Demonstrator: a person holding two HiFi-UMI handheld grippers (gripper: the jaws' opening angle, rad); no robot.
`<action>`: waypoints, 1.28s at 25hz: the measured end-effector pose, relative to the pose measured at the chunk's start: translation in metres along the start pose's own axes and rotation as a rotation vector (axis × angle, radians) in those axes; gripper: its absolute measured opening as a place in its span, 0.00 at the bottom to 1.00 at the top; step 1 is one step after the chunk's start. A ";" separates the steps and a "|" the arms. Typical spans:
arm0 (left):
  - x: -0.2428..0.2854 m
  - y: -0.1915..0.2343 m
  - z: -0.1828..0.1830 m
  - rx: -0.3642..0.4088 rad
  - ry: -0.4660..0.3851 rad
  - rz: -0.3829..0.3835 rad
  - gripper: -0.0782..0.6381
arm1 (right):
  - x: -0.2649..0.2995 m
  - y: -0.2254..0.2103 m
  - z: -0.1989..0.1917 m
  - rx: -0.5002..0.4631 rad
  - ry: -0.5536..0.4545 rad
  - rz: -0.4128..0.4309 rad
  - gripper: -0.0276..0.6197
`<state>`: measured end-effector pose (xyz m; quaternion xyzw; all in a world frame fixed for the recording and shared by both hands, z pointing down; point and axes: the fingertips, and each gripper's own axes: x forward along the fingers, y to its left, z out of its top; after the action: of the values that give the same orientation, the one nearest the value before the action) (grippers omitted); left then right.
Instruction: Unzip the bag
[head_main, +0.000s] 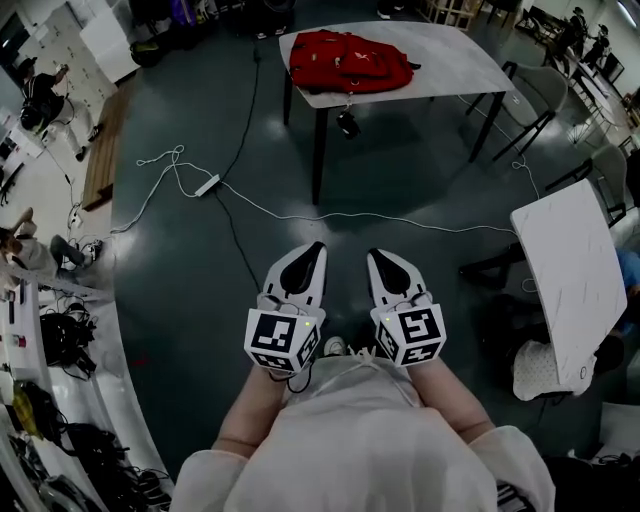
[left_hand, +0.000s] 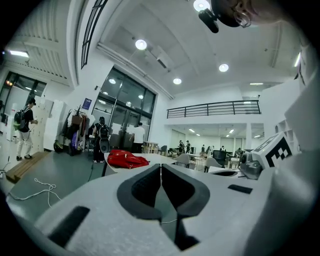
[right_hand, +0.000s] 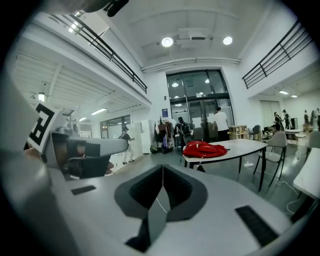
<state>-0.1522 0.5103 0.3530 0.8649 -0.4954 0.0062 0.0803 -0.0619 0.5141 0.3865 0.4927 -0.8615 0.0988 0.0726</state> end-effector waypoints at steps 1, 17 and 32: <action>0.001 0.002 -0.002 -0.003 0.005 0.001 0.14 | 0.003 0.000 -0.003 0.001 0.011 -0.001 0.09; 0.096 0.069 -0.018 -0.028 0.073 0.101 0.14 | 0.109 -0.067 -0.010 0.035 0.103 0.065 0.09; 0.316 0.117 0.005 0.031 0.124 0.163 0.14 | 0.262 -0.228 0.045 -0.014 0.172 0.162 0.09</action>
<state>-0.0918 0.1810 0.3921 0.8208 -0.5581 0.0738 0.0969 0.0015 0.1723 0.4235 0.4106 -0.8898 0.1402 0.1413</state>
